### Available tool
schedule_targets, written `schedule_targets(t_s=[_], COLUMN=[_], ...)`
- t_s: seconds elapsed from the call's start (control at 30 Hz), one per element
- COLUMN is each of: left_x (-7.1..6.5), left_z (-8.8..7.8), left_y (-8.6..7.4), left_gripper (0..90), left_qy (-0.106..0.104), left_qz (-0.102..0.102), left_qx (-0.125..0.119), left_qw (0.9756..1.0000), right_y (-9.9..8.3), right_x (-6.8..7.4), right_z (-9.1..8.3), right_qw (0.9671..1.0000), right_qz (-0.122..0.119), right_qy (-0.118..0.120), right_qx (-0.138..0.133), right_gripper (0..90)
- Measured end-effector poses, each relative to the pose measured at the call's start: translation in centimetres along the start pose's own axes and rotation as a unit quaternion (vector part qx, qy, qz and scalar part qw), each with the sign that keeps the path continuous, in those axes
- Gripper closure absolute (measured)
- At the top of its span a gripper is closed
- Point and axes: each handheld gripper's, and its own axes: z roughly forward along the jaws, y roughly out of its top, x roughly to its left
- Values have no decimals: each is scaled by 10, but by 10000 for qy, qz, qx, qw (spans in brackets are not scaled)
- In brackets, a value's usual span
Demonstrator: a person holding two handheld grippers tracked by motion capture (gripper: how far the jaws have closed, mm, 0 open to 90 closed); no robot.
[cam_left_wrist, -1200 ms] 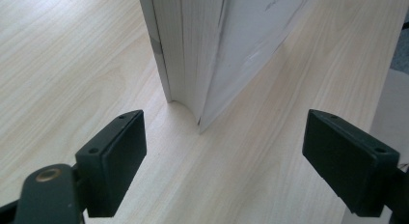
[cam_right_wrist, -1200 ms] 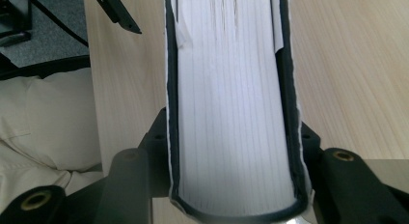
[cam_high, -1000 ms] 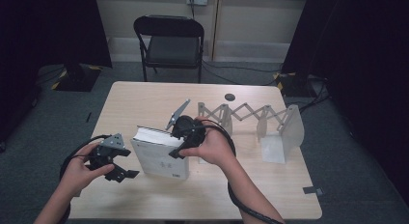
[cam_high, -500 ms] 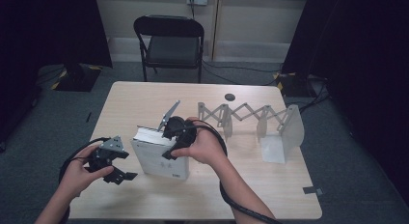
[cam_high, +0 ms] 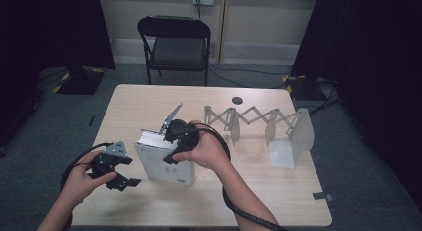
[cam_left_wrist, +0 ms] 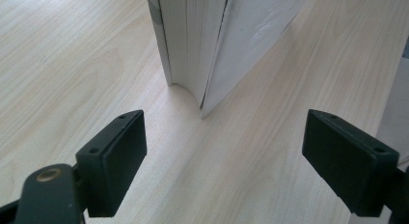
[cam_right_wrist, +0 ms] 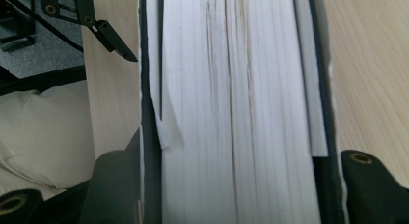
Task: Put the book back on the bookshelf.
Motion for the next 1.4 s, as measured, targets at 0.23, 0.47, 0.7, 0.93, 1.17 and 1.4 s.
schedule_targets(t_s=[0.23, 0.47, 0.7, 0.93, 1.17, 1.4], left_x=[-1, -1, -1, -1, 0, 0], left_z=[2, 3, 3, 6, 8, 9], left_y=[1, 1, 0, 0, -2, -6], left_gripper=[156, 156, 156, 156, 157, 158], left_qy=[-9, -15, -29, -64, -85, -88], left_qz=[14, 1, -8, -4, -4, -19], left_qx=[10, 0, 5, -21, -16, -4], left_qw=[10000, 10000, 10000, 10000, 10000, 10000], right_y=[0, 1, 1, 4, 6, 6], right_x=[1, 0, -2, -1, -1, 3], right_z=[2, 2, 4, 8, 10, 9], right_qw=[9998, 9998, 9999, 9998, 9997, 9996], right_qz=[-184, -180, -104, 2, 28, 21], right_qy=[-46, -76, -104, -137, -144, -180], right_qx=[-50, -70, -50, 139, 191, 206], right_gripper=[413, 407, 394, 336, 389, 474])
